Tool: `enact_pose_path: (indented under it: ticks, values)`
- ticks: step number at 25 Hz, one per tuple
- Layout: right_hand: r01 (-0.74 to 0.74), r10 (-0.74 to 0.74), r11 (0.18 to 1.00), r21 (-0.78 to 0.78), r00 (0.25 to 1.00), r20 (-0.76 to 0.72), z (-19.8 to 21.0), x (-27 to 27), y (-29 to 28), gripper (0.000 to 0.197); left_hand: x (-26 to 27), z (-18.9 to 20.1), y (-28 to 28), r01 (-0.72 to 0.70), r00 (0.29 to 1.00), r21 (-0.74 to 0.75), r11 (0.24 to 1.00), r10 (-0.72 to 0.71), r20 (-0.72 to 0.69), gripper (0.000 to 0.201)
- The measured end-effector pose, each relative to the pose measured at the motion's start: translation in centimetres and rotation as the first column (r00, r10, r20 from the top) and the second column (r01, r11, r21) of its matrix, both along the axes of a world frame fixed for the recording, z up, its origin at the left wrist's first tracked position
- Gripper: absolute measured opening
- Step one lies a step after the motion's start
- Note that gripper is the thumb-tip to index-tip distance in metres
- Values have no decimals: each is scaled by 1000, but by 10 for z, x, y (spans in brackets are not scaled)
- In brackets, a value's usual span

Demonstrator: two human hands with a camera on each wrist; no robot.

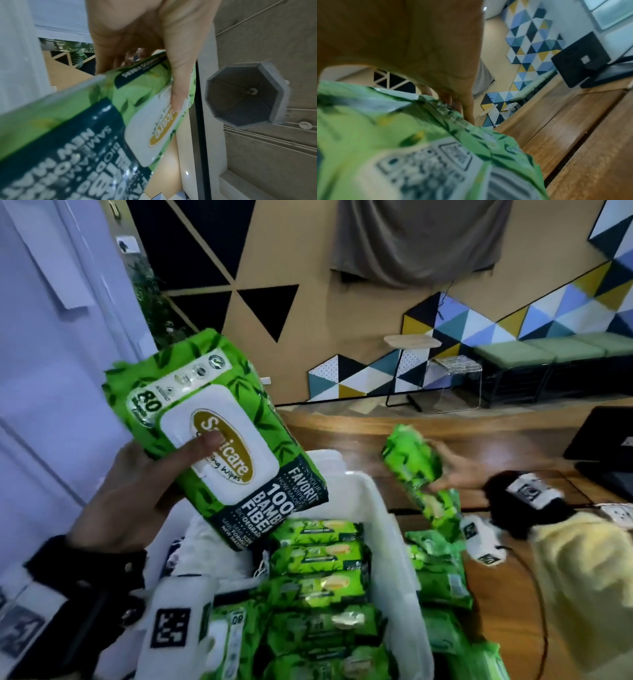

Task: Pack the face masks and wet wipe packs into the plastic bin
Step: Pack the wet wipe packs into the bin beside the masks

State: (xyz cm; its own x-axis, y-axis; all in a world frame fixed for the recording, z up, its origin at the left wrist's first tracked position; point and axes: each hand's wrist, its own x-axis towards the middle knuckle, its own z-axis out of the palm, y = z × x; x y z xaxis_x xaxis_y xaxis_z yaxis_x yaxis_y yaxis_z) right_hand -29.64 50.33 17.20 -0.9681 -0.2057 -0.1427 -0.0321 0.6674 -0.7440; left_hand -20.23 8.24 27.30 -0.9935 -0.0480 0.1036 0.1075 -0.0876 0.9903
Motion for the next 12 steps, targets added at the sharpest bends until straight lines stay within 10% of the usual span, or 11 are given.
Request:
enact_pose_path:
  ticks: [5, 9, 12]
  values:
    - [72, -118, 925, -373, 988, -103, 64, 73, -12, 127, 44, -3, -21, 57, 998, 176, 983, -51, -43, 66]
    - [80, -164, 653, -753, 986, -37, 86, 115, -56, 27, 43, -31, -49, 39, 992, 376, 926, -82, 99, 81]
    - [86, -143, 532, -843, 990, 11, 90, 143, -96, 61, 38, -47, -41, 11, 934, 429, 903, -163, 319, 57]
